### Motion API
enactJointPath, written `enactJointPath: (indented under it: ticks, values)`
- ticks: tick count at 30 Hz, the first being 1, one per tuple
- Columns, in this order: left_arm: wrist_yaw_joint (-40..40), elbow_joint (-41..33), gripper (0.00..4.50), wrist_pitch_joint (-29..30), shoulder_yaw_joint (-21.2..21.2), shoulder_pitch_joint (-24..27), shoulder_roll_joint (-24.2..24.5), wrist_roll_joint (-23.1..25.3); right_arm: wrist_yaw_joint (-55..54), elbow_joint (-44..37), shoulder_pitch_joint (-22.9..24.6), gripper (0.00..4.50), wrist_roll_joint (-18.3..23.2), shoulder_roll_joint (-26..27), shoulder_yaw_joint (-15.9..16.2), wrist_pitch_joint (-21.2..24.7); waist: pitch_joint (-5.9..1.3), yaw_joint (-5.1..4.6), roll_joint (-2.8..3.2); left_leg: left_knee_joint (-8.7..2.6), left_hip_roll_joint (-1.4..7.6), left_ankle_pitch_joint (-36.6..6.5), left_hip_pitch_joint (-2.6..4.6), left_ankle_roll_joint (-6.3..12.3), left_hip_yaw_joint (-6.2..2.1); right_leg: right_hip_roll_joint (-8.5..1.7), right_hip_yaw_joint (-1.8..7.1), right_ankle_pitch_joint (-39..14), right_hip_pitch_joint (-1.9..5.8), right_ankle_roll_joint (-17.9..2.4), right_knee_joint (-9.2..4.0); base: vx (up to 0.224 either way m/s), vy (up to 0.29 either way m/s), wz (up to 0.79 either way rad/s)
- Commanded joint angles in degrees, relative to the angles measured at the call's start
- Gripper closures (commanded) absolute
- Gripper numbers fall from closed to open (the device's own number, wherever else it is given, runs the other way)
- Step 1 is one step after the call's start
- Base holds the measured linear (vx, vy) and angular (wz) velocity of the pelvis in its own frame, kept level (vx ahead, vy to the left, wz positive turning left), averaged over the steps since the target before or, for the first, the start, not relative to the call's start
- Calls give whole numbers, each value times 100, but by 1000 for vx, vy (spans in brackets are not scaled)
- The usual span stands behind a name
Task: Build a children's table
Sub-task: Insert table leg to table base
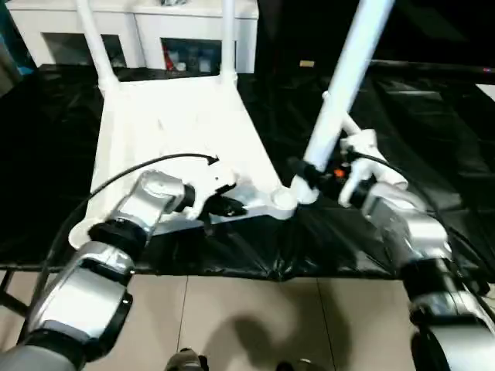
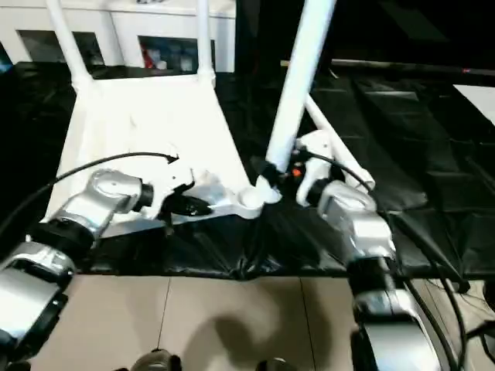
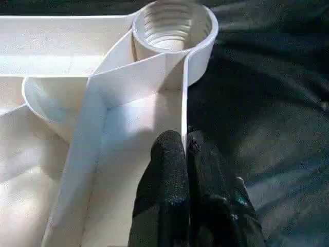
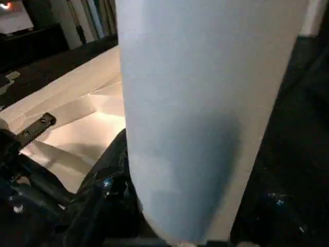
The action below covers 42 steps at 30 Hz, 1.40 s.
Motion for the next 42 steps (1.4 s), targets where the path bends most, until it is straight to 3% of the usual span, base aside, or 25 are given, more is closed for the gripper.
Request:
enactJointPath:
  ticks: [1,4,11,19,28,35,42]
  values:
    - [153,-245,450,272,10,89,-208,-65,115,281,-108,261,-40,0,-7,-37,-544,7,15,-410,145,-1602,206,-11,-32,-465,232,-1636,304,-1329,-426,0,0,0]
    - [161,-428,450,298,3,192,-264,-72,176,462,-155,261,-37,34,-4,-51,-553,38,-22,-413,140,-1422,166,52,-36,-469,224,-1523,336,-1306,-403,0,0,0]
    - [63,-786,450,371,3,383,-215,-35,229,894,-278,261,-215,112,103,-268,-535,15,-19,-423,142,-1532,181,21,-38,-474,217,-1911,296,-1164,-434,0,0,0]
    - [-3,-1237,450,503,98,571,-106,-79,361,1290,-325,261,-61,191,-86,-359,-528,-35,-20,-429,144,-1592,182,31,-38,-469,222,-1971,297,-1151,-442,0,0,0]
    - [95,-1386,450,608,174,641,-94,-94,612,1270,140,261,301,173,-487,-364,-548,5,-35,-422,151,-1429,179,120,-23,-464,224,-1656,305,-1240,-404,0,0,0]
    - [197,-1380,450,631,200,648,-120,-52,527,1232,582,261,314,253,-616,-830,-537,16,-26,-445,156,-1665,208,56,-31,-468,221,-1950,271,-1147,-459,0,0,0]
    - [239,-1320,450,620,205,601,-118,-6,545,794,824,261,-42,153,-292,-1143,-527,7,-38,-466,146,-1851,206,-10,-51,-464,211,-2203,269,-1042,-482,0,0,0]
